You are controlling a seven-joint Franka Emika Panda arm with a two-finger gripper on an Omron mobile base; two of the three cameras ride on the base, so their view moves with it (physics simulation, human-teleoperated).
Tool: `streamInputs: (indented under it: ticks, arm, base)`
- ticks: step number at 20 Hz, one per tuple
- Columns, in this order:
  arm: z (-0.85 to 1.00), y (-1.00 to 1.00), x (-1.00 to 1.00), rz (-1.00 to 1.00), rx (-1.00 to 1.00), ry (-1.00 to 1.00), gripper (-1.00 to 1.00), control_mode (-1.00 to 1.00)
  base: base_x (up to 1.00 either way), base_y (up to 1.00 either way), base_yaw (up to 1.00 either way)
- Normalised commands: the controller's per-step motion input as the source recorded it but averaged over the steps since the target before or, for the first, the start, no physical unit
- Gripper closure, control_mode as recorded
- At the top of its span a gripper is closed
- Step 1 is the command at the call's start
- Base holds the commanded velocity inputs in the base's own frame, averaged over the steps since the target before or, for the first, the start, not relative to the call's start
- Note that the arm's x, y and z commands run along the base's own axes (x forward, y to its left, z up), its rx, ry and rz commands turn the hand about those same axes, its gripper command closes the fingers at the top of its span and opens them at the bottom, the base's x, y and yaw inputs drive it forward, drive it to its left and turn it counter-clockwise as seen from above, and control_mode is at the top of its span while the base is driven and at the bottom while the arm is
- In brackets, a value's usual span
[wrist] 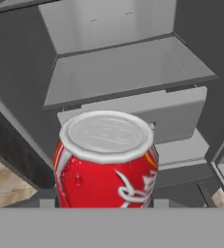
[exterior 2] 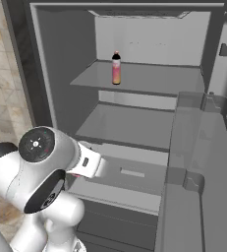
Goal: Open the fridge, grab two sodas, and place both sodas inside the bowl with ice on the dining counter.
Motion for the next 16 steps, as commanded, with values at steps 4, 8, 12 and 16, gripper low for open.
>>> streamInputs:
  ticks: [4,8,12,16]
  arm:
    - [0.0,0.0,0.0,0.0,0.0,0.0,1.0,1.0]
    - [0.0,0.0,0.0,0.0,0.0,0.0,1.0,1.0]
    - [0.0,0.0,0.0,0.0,0.0,0.0,1.0,1.0]
    - [0.0,0.0,0.0,0.0,0.0,0.0,1.0,1.0]
  base:
    - [-0.4,0.44,0.0]
    - [-0.37,0.59,-0.04]
    - [-0.41,0.64,-0.11]
    - [-0.44,0.54,-0.21]
